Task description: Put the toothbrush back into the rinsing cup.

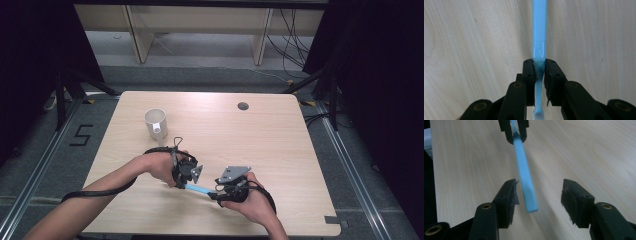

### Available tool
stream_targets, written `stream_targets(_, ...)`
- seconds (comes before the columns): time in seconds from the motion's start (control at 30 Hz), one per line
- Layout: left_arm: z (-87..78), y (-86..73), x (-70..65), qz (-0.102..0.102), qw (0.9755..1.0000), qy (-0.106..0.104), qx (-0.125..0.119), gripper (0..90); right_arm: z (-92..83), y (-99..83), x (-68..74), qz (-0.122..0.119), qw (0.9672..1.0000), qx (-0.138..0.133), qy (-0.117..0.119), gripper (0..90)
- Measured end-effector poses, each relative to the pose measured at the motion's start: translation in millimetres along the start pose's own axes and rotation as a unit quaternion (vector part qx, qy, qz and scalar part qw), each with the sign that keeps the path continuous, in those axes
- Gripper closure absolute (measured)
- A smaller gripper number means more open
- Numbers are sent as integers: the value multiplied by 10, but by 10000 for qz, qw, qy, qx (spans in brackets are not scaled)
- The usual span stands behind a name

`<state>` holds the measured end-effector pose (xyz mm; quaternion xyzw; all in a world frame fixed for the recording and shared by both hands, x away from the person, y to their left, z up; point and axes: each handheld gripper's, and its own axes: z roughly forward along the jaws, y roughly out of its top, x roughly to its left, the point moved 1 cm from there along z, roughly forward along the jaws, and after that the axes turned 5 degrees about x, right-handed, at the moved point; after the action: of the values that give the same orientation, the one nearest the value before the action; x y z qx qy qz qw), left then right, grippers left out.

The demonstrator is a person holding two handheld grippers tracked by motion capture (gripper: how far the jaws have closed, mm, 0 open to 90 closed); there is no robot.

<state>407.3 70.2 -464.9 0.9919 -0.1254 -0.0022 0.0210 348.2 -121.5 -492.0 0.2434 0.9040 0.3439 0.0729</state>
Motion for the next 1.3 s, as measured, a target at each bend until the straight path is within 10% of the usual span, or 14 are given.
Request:
stream_targets(0.47,-75,26,-40,87,9999,-83,-46,786,154,49,58,-656,9972,167,322,644)
stream_targets(1.07,-103,50,-52,145,9999,-52,-71,784,173,26,65,-942,9944,154,457,787)
stream_targets(1.23,-177,41,-81,-66,9986,289,-447,722,136,19,47,-944,9949,127,337,788)
stream_targets(1.3,-288,4,-117,-359,9911,701,-1069,605,95,-1,29,-769,9967,108,220,788)
